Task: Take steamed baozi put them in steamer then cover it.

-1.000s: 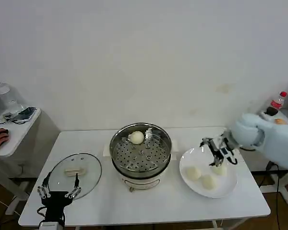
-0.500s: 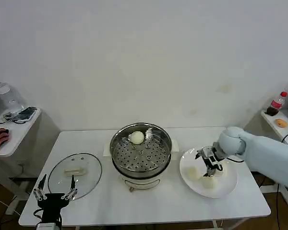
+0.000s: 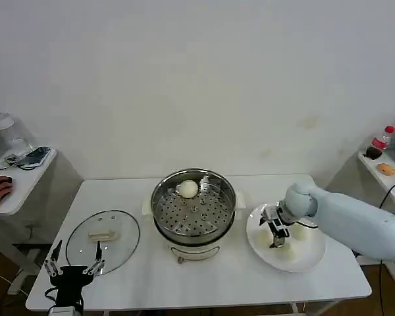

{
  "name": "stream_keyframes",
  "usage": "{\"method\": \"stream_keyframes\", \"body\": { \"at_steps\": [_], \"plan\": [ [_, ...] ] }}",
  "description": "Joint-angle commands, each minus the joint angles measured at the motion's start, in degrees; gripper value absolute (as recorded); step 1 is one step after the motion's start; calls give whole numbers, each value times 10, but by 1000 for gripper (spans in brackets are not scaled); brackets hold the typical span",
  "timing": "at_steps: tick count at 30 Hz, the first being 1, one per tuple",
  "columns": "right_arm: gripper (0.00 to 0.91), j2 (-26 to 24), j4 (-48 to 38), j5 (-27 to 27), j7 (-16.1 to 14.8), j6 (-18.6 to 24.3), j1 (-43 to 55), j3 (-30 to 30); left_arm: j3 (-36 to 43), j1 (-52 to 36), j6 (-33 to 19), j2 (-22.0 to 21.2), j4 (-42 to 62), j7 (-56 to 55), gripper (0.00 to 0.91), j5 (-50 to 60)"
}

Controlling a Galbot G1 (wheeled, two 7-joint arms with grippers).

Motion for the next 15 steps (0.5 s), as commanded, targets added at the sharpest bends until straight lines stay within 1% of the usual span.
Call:
{"method": "stream_keyframes", "body": {
  "at_steps": [1,2,5,7,8,10,12,15],
  "plan": [
    [856,19,-21,-11,-3,-1,-17,12,0,0,0,0,0,0,907,0],
    [846,20,-22,-13,-2,-1,-17,12,0,-1,0,0,1,0,907,0],
    [776,25,-29,-21,-1,-1,-17,13,0,-1,0,-2,1,0,907,0],
    [756,27,-31,-20,0,-4,-17,14,0,-1,0,-2,1,0,907,0],
    [705,27,-31,-21,0,-4,-17,15,0,-1,0,-2,1,0,907,0],
    [665,27,-30,-21,-1,-7,-17,15,-1,0,0,-2,0,0,907,0],
    [645,27,-29,-20,-2,-7,-16,15,-1,-1,0,-2,0,0,907,0],
    [645,25,-28,-19,-3,-7,-14,17,-1,-1,0,-3,0,0,907,0]
  ]
}}
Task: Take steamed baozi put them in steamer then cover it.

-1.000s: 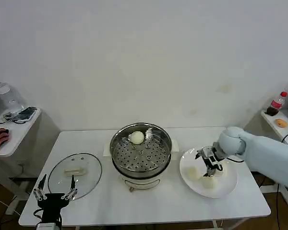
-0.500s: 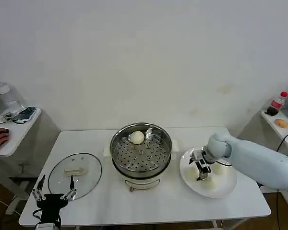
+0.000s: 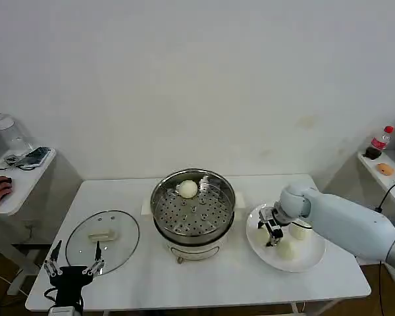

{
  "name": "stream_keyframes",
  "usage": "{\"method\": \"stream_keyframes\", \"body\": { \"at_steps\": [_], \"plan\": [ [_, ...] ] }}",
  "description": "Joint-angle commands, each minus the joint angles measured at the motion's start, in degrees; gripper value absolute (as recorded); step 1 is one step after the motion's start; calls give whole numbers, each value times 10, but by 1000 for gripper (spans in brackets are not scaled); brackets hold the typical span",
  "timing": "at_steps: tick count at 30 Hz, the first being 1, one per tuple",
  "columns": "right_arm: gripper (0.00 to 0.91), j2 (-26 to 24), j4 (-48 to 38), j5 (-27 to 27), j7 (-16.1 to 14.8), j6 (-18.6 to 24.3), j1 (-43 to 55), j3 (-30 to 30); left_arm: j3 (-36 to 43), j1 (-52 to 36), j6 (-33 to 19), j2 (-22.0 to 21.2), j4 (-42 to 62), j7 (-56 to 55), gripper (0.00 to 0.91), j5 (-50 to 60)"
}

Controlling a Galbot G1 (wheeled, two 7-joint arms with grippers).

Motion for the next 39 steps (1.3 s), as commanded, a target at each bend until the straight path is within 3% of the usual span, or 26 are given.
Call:
{"method": "stream_keyframes", "body": {
  "at_steps": [1,11,16,20,25,28,34,39],
  "plan": [
    [645,4,-6,-4,0,-1,-3,3,0,0,0,-1,0,0,907,0],
    [655,-61,56,32,-18,-9,114,-21,-1,1,1,2,-5,0,907,-1],
    [665,-87,89,84,-18,-19,202,-44,3,-1,0,6,-5,0,907,-1],
    [665,-77,103,127,-15,-33,278,-72,8,-3,1,7,-6,0,907,0],
    [665,-29,115,184,-4,-61,362,-103,8,-11,3,13,-6,0,907,-1],
    [675,21,118,232,10,-100,388,-115,1,-17,4,19,-2,0,907,-6],
    [675,124,111,331,50,-167,378,-124,-14,-24,6,24,0,2,907,-17],
    [675,218,69,366,77,-199,340,-125,-20,-26,8,21,-3,3,907,-19]
  ]
}}
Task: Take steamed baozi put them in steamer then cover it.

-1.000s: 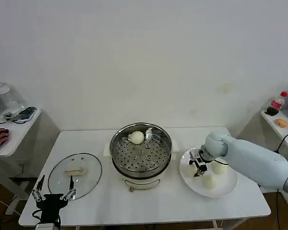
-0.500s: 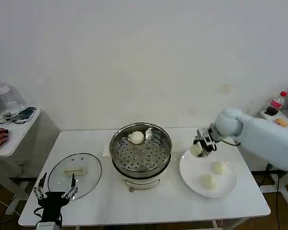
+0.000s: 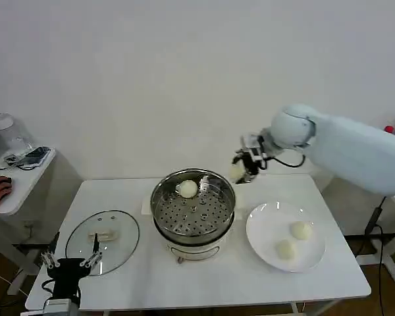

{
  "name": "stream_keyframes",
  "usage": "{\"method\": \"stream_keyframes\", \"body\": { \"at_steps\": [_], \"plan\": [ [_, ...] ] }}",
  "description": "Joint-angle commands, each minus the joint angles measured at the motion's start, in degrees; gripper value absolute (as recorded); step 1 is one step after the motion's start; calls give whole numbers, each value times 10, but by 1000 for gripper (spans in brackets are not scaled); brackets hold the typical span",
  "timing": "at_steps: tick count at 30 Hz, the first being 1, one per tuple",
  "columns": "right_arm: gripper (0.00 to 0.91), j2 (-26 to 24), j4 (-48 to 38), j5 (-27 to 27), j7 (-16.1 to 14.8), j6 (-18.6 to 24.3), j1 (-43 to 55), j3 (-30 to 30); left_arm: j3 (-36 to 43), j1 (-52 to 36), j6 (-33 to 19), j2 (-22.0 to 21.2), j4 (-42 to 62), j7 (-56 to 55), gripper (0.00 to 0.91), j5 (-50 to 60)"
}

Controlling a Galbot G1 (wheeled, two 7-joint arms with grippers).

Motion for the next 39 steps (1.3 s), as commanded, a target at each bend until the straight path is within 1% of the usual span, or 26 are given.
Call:
{"method": "stream_keyframes", "body": {
  "at_steps": [1,2,6,8,12,21,26,33,34,35,39],
  "plan": [
    [675,166,-36,117,44,-78,8,-24,-8,-2,0,1,0,0,907,-4],
    [675,186,-50,118,48,-83,-2,-31,-9,-1,0,0,0,1,907,-4],
    [675,222,-79,118,62,-101,-27,-43,-12,0,-1,-2,-1,1,907,-5],
    [675,238,-96,120,69,-111,-43,-44,-14,-1,-1,-4,-2,1,907,-6],
    [675,256,-124,109,74,-114,-65,-46,-14,-1,-1,-7,-3,0,907,-6],
    [675,289,-175,90,85,-110,-98,-31,-18,-2,-3,-5,2,1,907,-9],
    [675,302,-196,67,79,-108,-107,-28,-19,-3,-3,-6,2,1,907,-9],
    [675,310,-211,54,74,-105,-114,-28,-19,-5,-3,-5,3,1,907,-11],
    [695,310,-211,53,73,-106,-114,-28,-19,-5,-3,-5,3,1,907,-11],
    [907,311,-212,52,72,-106,-113,-29,-20,-6,-3,-5,3,1,907,-11],
    [907,311,-213,51,72,-105,-114,-29,-20,-5,-3,-5,1,1,907,-12]
  ]
}}
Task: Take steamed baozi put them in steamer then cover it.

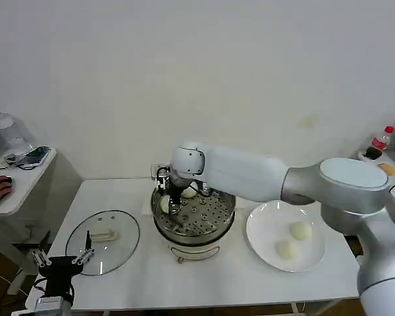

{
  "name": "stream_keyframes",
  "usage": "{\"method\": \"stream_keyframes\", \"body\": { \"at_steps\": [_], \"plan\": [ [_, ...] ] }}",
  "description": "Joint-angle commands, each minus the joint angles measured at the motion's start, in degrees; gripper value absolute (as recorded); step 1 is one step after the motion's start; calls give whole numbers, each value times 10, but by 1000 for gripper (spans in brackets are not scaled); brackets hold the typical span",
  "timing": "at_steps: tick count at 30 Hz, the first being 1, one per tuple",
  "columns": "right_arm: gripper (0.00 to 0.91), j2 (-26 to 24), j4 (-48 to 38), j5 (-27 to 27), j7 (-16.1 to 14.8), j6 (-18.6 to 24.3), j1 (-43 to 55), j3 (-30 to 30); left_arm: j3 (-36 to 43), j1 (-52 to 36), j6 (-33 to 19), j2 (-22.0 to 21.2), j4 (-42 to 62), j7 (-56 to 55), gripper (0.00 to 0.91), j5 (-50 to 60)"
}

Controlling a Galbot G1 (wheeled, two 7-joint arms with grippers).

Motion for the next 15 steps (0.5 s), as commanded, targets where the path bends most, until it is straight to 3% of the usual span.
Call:
{"method": "stream_keyframes", "body": {
  "at_steps": [1,8,15],
  "plan": [
    [907,16,-19,-10,1,-3,-10,0,0,0,0,0,-1,0,907,0],
    [907,-15,22,0,-4,-5,10,3,0,2,1,0,-2,1,907,0],
    [907,-120,124,29,-18,-2,103,-4,1,3,1,3,-4,1,907,-2]
  ]
}}
